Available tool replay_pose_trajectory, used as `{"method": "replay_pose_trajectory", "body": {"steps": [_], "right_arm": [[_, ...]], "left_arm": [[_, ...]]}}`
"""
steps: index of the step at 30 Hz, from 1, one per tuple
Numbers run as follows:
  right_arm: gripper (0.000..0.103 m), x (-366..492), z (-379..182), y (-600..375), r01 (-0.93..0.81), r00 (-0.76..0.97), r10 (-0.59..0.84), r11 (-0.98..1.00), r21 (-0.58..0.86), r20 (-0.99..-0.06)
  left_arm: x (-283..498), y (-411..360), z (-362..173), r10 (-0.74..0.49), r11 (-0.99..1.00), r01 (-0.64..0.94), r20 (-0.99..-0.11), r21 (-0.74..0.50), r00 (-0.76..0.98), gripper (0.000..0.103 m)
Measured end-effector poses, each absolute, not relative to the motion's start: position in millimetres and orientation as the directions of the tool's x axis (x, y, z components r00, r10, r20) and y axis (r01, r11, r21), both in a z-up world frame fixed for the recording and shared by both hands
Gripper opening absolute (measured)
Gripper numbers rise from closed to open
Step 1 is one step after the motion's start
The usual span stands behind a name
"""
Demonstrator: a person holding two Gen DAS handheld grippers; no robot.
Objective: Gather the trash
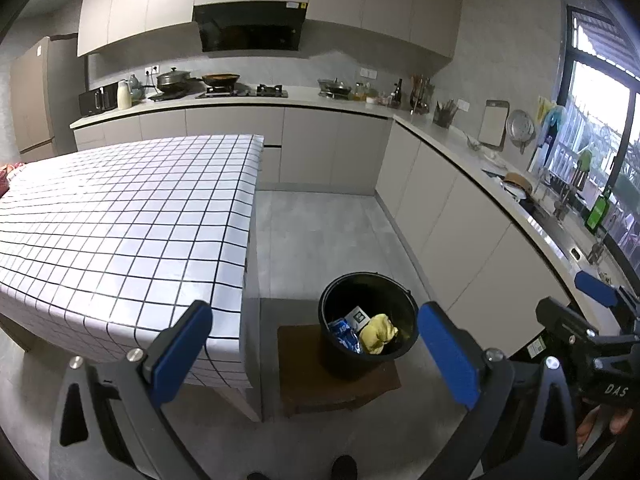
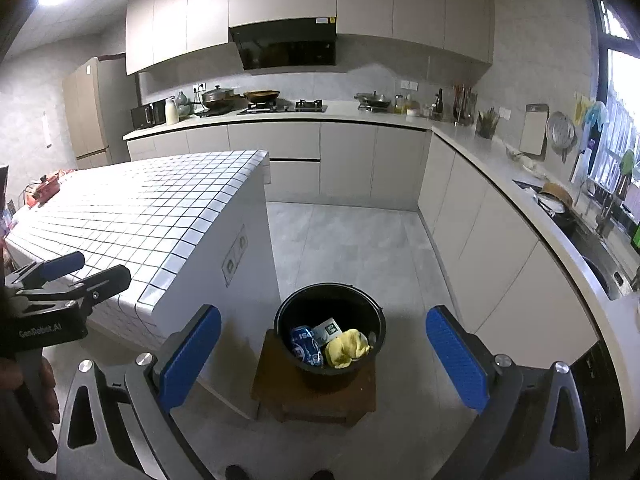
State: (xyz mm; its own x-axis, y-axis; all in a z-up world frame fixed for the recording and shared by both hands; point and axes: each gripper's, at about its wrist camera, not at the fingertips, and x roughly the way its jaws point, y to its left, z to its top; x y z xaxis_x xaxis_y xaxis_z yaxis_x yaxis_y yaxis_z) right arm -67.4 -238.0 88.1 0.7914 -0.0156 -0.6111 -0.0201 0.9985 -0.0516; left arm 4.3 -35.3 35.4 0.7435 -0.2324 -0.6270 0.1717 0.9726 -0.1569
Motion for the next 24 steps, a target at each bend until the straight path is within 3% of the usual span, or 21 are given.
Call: {"method": "replay_pose_trajectory", "body": {"steps": [24], "right_arm": [[0.103,-65.5,85.7,-231.4,-0.022,0.792,-0.012,0.999,-0.048,-0.610]], "left_arm": [[-4.2,-31.8,35.4,-0.228,0.974,0.168,-0.621,-0.154,0.750,0.103]]}}
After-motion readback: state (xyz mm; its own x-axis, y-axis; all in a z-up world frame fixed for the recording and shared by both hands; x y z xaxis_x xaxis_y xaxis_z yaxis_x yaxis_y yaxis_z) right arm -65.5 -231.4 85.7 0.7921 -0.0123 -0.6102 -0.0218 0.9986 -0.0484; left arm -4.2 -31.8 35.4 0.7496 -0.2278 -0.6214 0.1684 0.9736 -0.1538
